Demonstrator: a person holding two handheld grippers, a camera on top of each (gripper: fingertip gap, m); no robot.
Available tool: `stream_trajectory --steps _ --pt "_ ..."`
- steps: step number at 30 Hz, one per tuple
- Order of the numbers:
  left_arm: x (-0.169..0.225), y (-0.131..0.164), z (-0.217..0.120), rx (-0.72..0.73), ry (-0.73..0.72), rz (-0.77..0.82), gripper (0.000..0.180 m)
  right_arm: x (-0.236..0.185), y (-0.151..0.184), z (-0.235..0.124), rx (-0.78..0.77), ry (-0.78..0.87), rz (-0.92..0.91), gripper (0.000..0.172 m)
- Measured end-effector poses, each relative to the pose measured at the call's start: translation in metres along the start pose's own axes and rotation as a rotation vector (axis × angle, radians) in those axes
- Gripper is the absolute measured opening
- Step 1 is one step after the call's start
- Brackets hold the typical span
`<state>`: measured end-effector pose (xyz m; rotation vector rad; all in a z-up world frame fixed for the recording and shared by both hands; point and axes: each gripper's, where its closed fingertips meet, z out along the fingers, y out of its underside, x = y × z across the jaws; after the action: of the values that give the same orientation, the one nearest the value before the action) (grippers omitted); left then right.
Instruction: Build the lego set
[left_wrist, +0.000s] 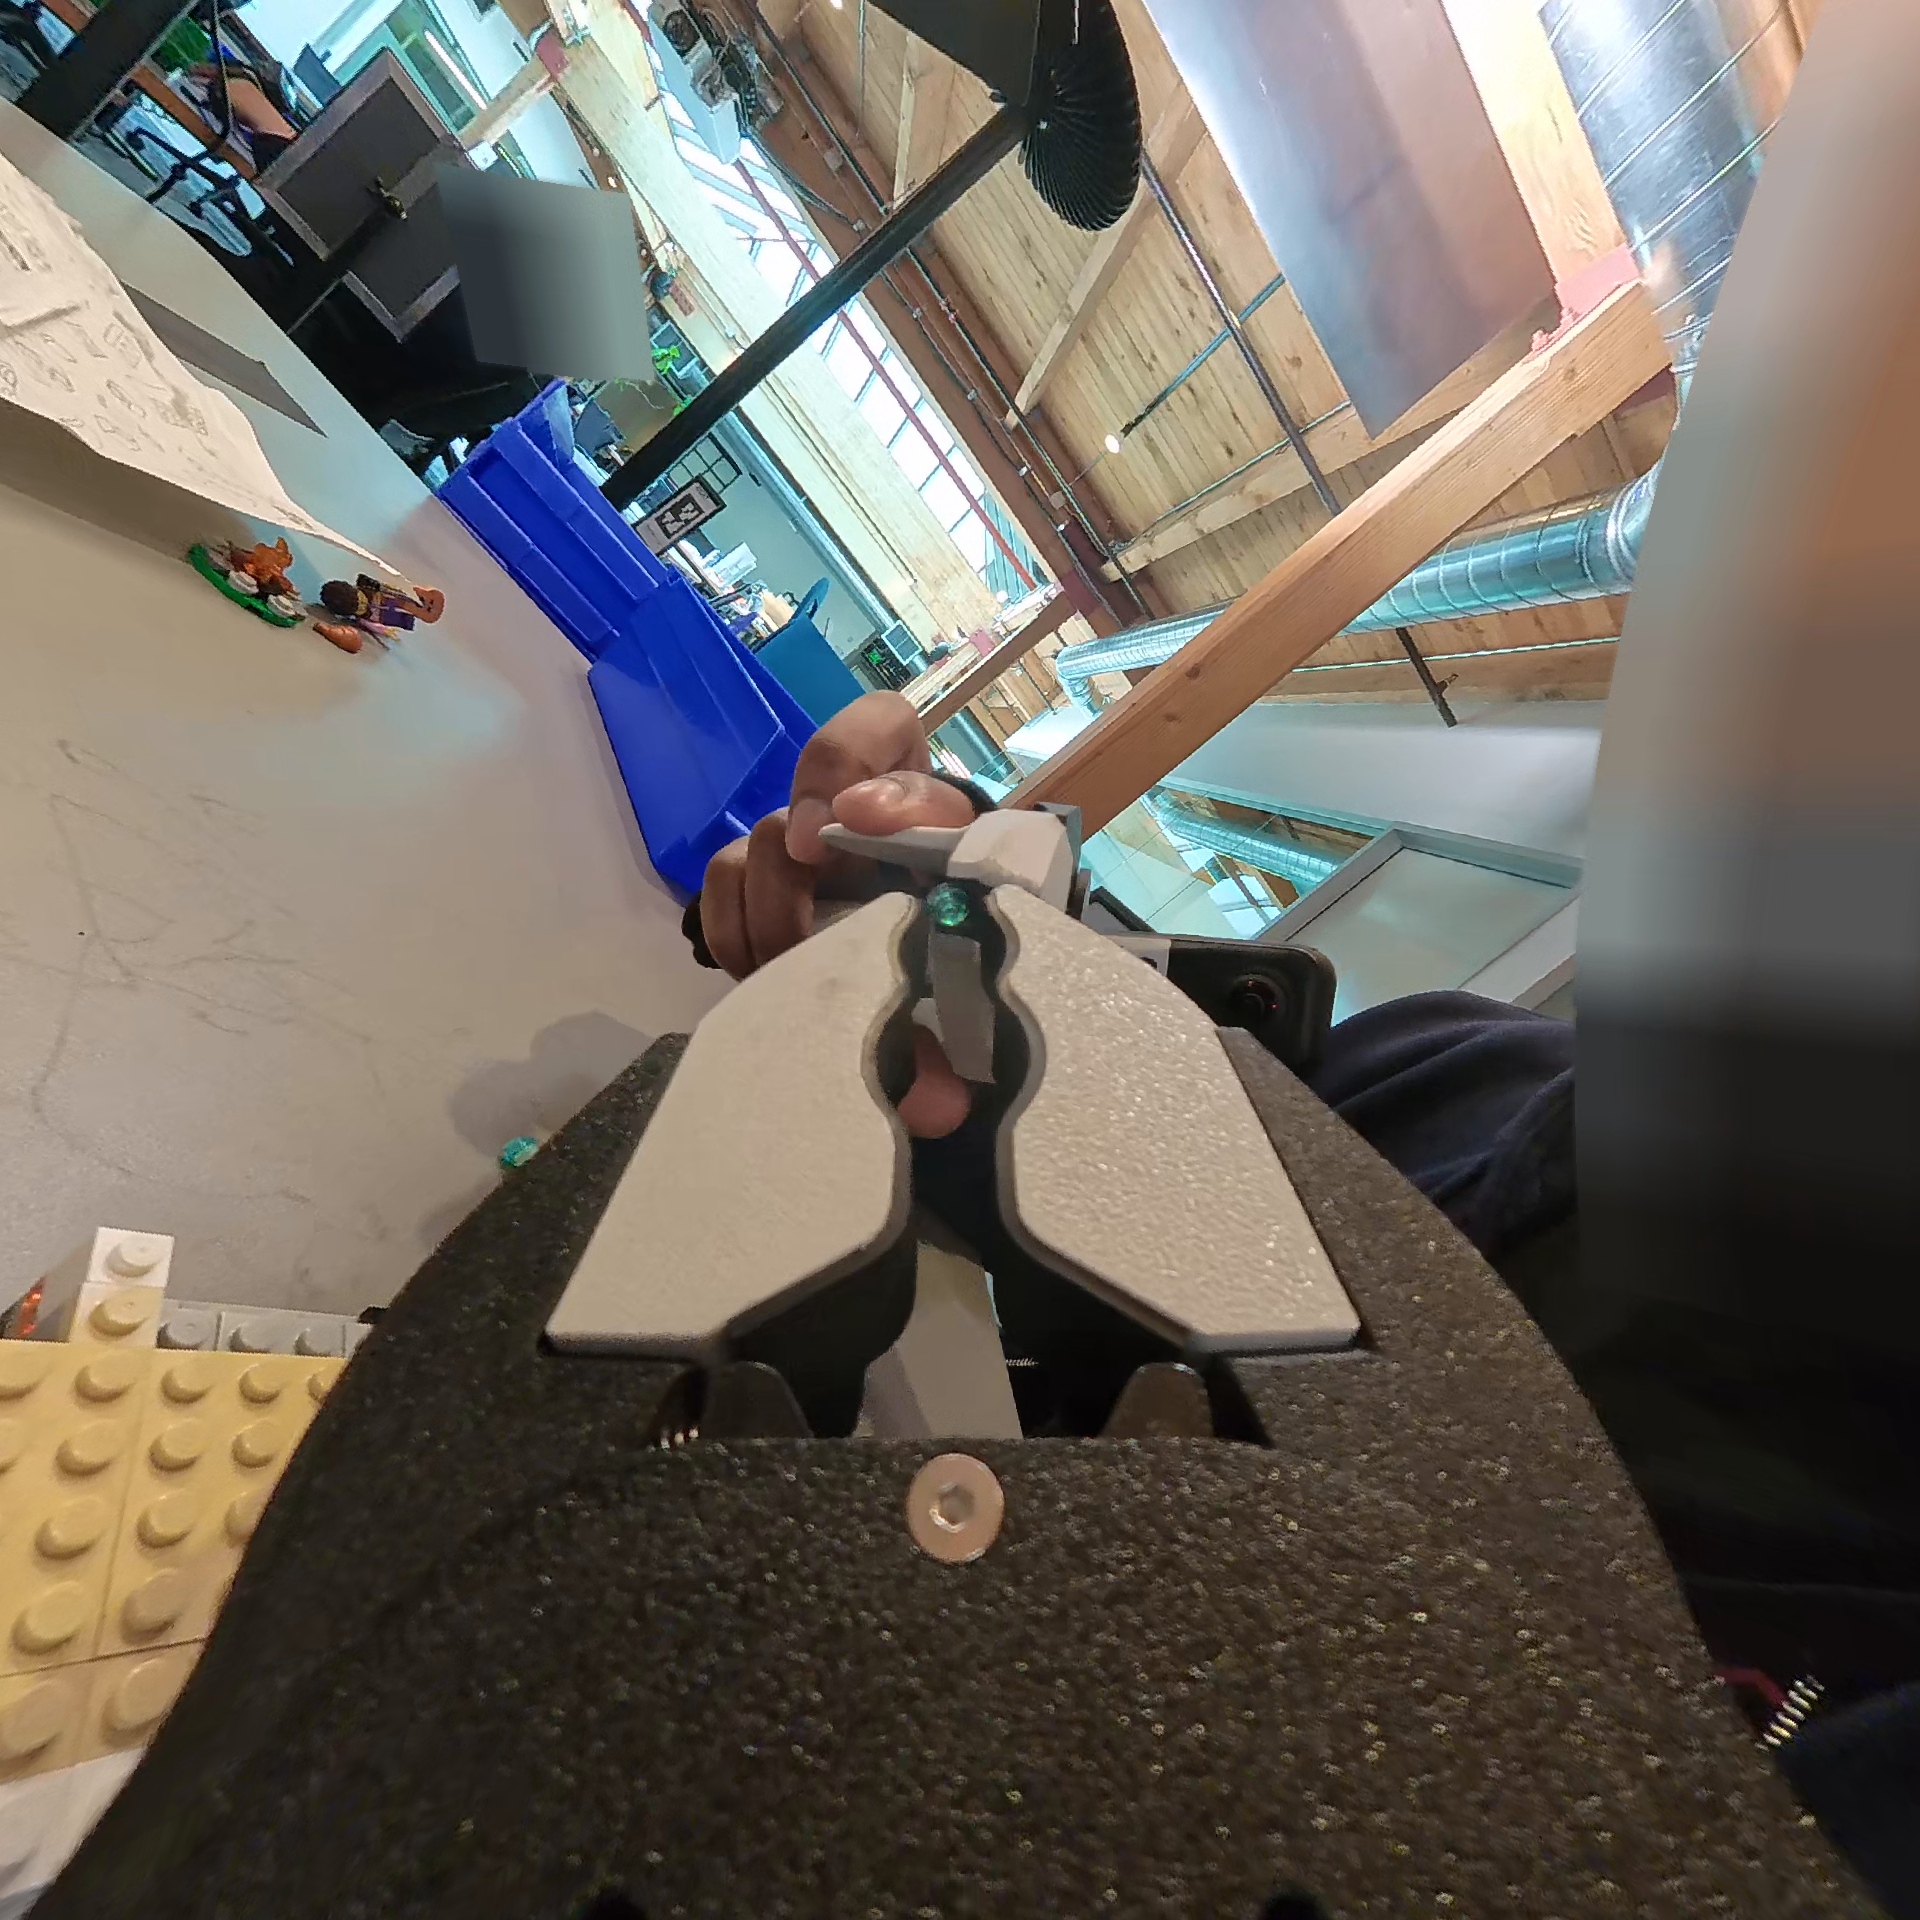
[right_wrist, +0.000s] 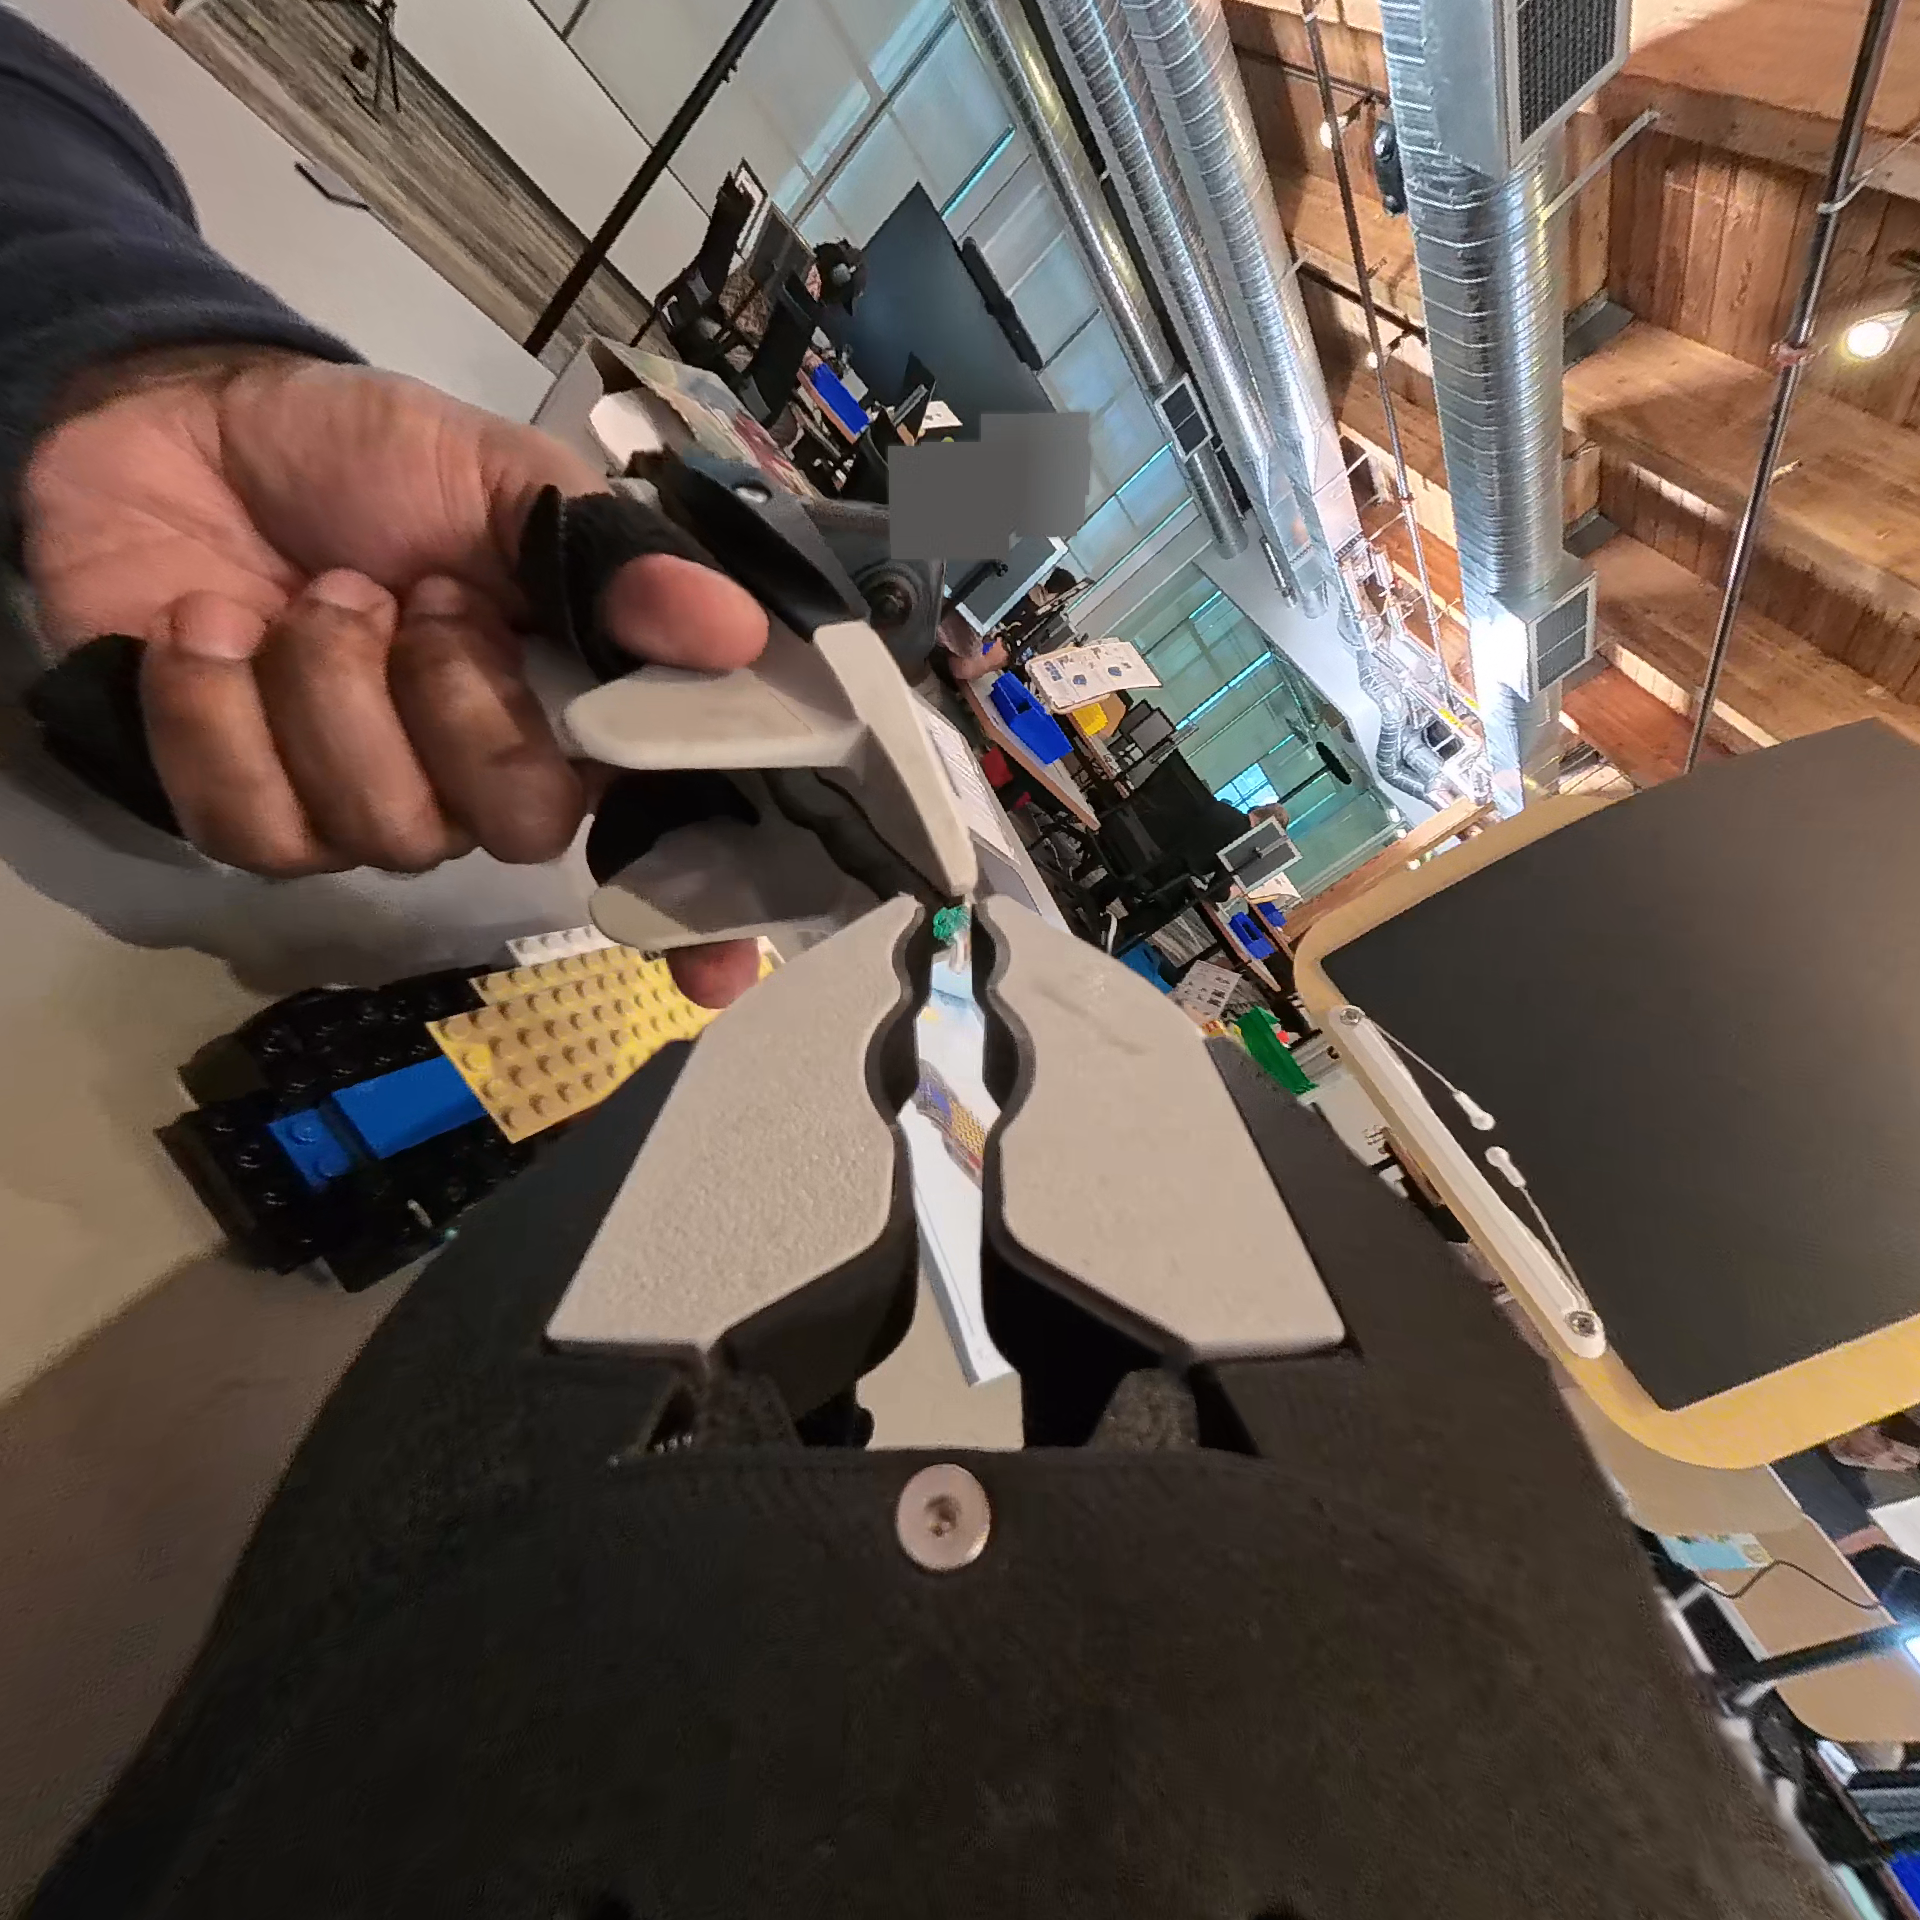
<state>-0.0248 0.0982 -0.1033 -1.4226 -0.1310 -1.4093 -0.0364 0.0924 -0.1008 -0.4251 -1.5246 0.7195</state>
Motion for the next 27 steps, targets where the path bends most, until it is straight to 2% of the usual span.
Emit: stream_trajectory --steps 8,21,27 --pt "-0.0017 0.0003 0.0001 -0.009 -0.049 0.063 0.010 -0.0011 0.0011 0.0009 -0.015 0.023 -0.067 0.007" --pt "-0.0015 0.0014 -0.0002 -0.011 -0.038 0.084 0.007 -0.0017 0.0002 -0.0002 -0.002 0.013 -0.051 0.007" --pt "-0.0053 -0.0027 -0.0032 -0.002 -0.066 0.114 0.007 0.0013 0.0043 -0.0066 -0.027 -0.016 -0.057 0.014"
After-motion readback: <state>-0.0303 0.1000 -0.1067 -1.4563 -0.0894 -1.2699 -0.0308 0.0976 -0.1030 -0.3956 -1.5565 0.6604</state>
